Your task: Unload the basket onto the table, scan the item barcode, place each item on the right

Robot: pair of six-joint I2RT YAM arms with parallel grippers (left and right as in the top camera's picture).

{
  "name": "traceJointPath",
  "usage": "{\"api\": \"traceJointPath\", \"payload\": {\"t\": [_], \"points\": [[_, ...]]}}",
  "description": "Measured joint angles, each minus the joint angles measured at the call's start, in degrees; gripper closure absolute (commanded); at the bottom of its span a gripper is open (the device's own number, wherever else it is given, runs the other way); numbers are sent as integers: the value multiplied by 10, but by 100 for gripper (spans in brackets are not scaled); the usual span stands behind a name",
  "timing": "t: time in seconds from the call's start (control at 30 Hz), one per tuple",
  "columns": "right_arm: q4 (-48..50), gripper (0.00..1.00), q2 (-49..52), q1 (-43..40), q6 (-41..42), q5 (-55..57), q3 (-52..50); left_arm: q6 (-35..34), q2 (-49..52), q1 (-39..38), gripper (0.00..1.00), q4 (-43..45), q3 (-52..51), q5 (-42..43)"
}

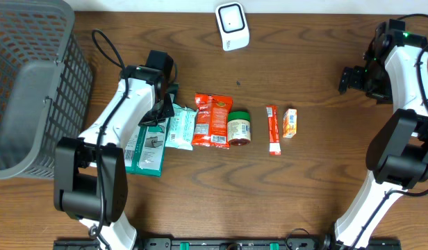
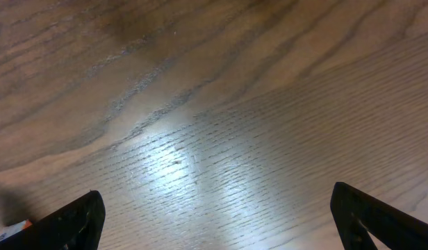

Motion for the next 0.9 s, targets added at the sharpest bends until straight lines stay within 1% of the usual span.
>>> {"api": "traceJointPath", "payload": {"t": [0.13,0.17,0.2,0.3,0.43,0.9], "points": [[0,1,0,0,0,0,0,2,-41,5,70,12,0,0],[0,1,0,0,0,0,0,2,-56,9,66,14,0,0],[0,1,0,0,0,0,0,4,-75,15,57,15,0,0],[0,1,0,0,0,0,0,3,-116,33,18,14,0,-1],[0,1,0,0,0,0,0,1,-131,49,18,5,0,-2],[0,1,0,0,0,0,0,1,-130,48,17,4,0,-2]]}}
